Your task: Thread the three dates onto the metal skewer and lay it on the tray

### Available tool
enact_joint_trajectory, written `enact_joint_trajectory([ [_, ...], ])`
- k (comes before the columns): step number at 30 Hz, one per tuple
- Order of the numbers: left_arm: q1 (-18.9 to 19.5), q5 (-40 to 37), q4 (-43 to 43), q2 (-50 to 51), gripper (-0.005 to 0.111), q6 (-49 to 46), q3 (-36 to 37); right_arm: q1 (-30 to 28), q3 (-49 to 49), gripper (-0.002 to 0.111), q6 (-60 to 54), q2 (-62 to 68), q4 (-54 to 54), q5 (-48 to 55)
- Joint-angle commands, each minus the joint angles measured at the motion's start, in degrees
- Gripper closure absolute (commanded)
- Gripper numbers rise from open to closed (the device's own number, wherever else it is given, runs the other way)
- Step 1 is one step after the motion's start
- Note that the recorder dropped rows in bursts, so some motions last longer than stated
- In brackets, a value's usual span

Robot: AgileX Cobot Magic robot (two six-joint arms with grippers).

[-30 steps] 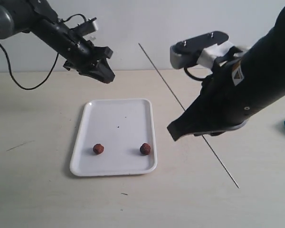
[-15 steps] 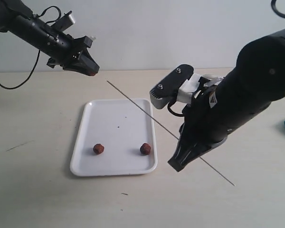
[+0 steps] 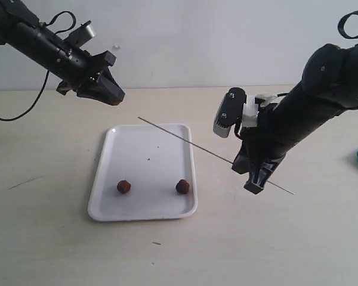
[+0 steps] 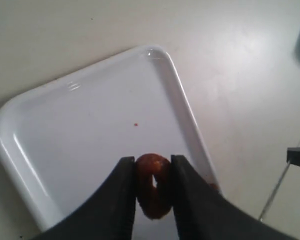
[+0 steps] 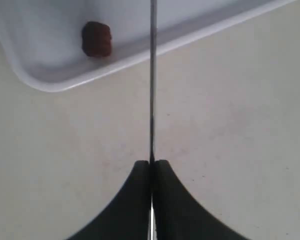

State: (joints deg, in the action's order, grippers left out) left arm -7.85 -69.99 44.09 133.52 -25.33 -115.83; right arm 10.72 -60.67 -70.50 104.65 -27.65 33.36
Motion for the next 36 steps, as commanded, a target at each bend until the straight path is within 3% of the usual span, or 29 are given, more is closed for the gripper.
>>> enact_joint_trajectory([
  [1, -0.12, 0.03, 7.80, -2.23, 0.078, -2.25, 2.33, -4.25, -0.43, 0.108, -8.52, 0.92, -5.54, -1.58],
  [7, -1.12, 0.03, 10.57, -2.57, 0.078, -2.82, 4.47, -7.77, -0.43, 0.108, -22.07, 3.97, -15.43, -2.07],
  [10, -2.76, 0.03, 10.40, -2.57, 0.078, -3.04, 5.26, -8.73, -0.43, 0.108, -34.22, 6.46, -25.90, -1.94],
  [13, -3.81, 0.03, 10.71, -2.46, 0.078, -3.07, 5.26, -8.73, -0.43, 0.108, -38.15, 7.10, -29.63, -0.67],
  [36, -4.21, 0.03, 12.94, -2.46, 0.078, -2.95, 5.26, -8.73, -0.43, 0.108, -34.59, 9.34, -31.19, -5.07],
])
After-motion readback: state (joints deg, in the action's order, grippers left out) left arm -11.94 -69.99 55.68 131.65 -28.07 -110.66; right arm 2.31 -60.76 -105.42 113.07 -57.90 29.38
